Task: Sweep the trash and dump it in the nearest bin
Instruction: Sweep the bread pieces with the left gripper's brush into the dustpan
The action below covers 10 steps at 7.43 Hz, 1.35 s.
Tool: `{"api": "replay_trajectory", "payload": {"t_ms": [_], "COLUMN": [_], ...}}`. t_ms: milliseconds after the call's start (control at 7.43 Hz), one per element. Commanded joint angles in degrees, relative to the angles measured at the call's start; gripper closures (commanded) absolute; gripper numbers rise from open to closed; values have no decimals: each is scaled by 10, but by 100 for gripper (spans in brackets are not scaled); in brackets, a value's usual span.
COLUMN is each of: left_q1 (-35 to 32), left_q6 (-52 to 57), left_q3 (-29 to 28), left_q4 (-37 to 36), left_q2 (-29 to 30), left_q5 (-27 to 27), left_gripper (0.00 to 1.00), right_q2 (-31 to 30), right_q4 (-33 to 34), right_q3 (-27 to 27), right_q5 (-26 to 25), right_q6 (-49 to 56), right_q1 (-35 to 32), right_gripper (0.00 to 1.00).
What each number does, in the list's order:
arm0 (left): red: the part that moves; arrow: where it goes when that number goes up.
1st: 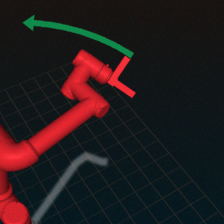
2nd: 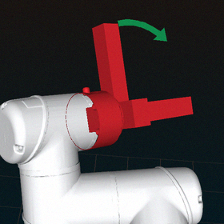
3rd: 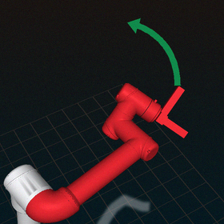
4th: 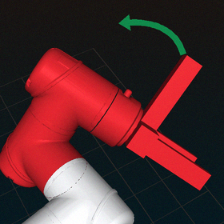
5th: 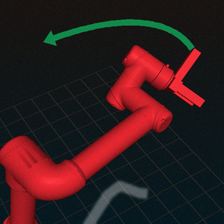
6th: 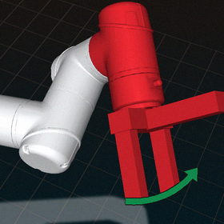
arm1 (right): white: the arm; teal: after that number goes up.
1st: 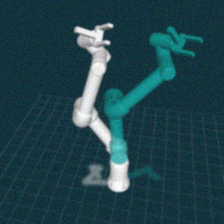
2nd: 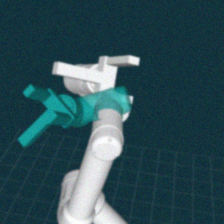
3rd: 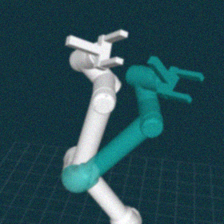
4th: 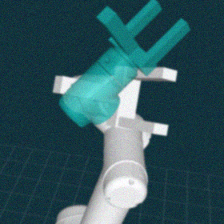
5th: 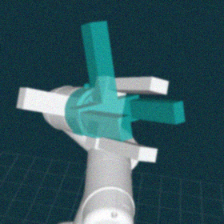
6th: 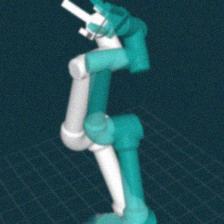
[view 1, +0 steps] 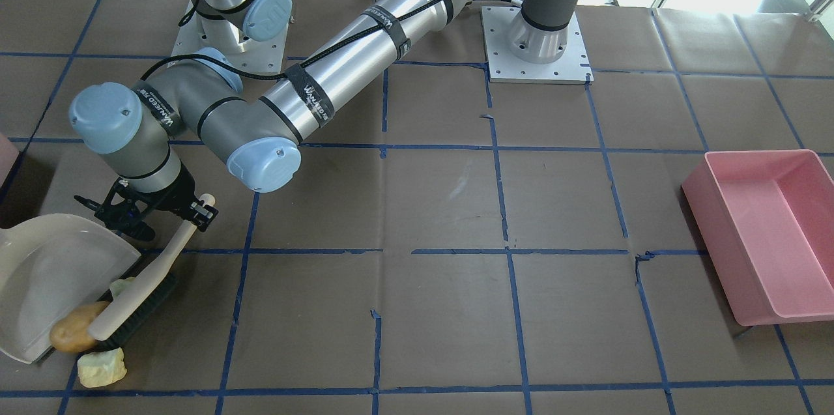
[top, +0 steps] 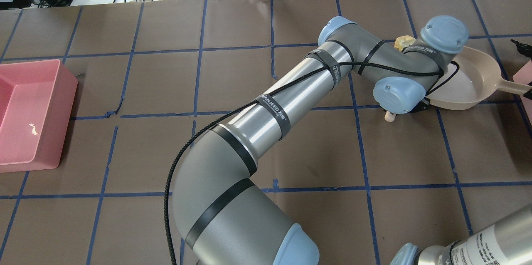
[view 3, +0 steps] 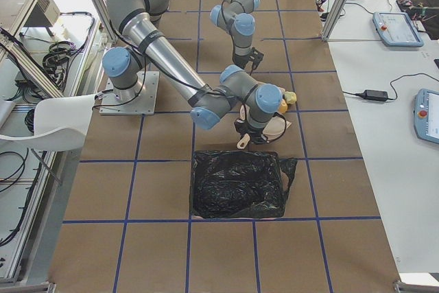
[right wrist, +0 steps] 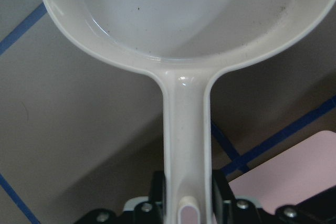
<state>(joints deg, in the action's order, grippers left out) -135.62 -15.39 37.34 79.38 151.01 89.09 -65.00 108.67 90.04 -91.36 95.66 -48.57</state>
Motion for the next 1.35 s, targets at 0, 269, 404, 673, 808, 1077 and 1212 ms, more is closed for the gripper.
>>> {"api": "replay_trajectory", "payload": {"t_ms": [0, 269, 404, 673, 808, 1077, 1212], "left_q1": [-31, -37, -36, -31, -7, 68, 89], "left_q6": [27, 22, -1, -11, -8, -8, -7], "left_q3": [-1, 2, 3, 11, 12, 2, -2], "left_q4": [-37, -30, -30, -28, -27, 10, 24], "left_q2": [0, -10, -21, -61, -68, -66, -53], "left_q5": [-1, 11, 33, 52, 52, 55, 64], "left_gripper": [99, 98, 98, 98, 98, 98, 98], "right_q2": [-1, 1, 0, 2, 3, 2, 3], "right_q4": [-4, -3, -3, -3, -3, -2, -2], "right_q3": [-2, -1, -1, -1, -3, -2, -1], "right_q5": [-2, 0, -2, 5, 2, 6, 8], "right_q6": [1, -1, 1, -3, 2, -4, -6], "right_q1": [-4, -4, -4, -4, -4, -4, -6], "right_gripper": [85, 84, 84, 84, 84, 84, 84]}}
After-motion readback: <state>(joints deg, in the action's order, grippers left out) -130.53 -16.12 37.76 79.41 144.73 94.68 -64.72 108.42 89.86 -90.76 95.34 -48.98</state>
